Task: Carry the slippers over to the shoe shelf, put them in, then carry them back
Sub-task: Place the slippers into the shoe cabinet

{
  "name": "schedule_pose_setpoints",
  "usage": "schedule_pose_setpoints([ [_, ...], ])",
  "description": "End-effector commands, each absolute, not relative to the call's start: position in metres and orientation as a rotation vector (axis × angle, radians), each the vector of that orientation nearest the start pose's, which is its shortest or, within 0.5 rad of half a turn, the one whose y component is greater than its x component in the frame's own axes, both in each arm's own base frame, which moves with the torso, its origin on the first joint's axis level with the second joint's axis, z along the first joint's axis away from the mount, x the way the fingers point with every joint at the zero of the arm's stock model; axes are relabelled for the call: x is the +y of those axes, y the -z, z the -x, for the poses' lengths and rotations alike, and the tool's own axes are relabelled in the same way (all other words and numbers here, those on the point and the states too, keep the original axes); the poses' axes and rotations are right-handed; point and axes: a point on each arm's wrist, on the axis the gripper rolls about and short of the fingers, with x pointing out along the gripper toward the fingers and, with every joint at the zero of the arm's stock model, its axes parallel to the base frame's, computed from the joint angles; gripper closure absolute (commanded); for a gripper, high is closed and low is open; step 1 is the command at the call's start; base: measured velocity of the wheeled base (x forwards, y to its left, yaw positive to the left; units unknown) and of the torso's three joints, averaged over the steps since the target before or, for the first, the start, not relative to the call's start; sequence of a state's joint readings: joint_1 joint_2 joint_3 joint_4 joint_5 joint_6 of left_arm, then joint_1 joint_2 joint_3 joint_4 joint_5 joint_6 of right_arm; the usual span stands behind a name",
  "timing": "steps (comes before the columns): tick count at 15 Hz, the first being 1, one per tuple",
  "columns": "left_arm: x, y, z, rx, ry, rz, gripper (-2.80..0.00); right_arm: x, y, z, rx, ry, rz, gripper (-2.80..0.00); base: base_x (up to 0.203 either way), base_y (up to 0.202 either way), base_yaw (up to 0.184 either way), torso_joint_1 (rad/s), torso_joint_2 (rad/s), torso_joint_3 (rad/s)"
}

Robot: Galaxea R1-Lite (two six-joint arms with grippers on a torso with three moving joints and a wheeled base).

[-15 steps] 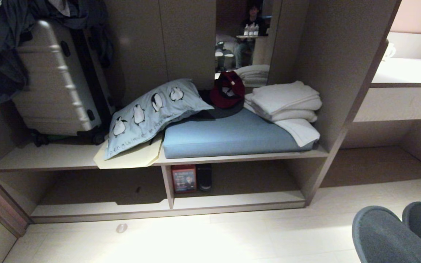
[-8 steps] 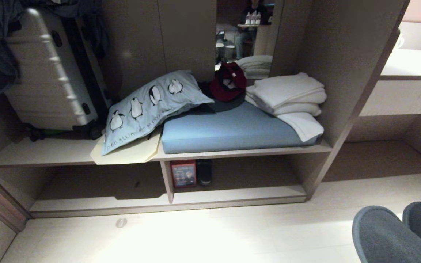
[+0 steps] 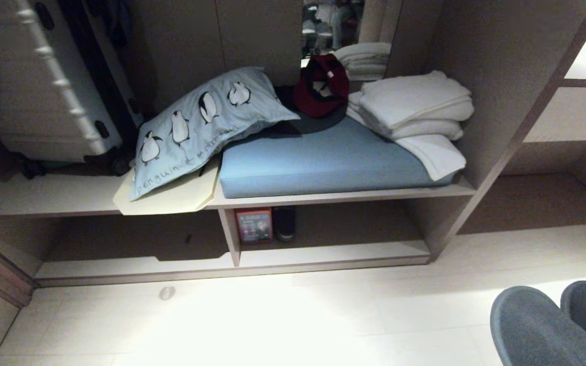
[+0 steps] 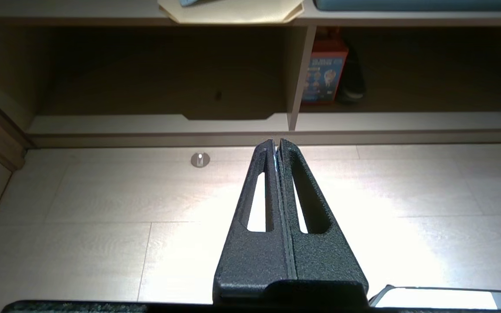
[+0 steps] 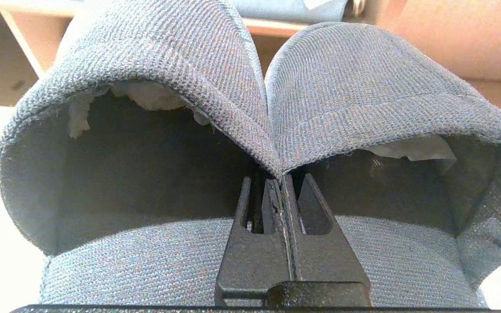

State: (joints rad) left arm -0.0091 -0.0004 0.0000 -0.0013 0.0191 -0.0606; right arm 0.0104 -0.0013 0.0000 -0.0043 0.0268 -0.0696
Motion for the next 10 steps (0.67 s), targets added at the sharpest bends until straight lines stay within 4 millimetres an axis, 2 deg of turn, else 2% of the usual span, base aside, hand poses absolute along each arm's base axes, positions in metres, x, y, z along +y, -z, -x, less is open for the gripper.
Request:
schedule_pose_setpoints([
  [1, 0.0007, -0.0756, 0.0228, -0.002, -0.011, 0.061, 0.00, 0.0004, -0.0759, 0.0229, -0.007, -0.038, 0.071, 0.00, 0.000, 0.000, 0.000, 0.006, 0.00, -0.193],
  [10, 0.0007, -0.0756, 0.0228, -0.002, -0.011, 0.061, 0.00, 0.0004, -0.0759, 0.0229, -0.007, -0.038, 0.071, 0.00, 0.000, 0.000, 0.000, 0.005, 0.00, -0.197],
])
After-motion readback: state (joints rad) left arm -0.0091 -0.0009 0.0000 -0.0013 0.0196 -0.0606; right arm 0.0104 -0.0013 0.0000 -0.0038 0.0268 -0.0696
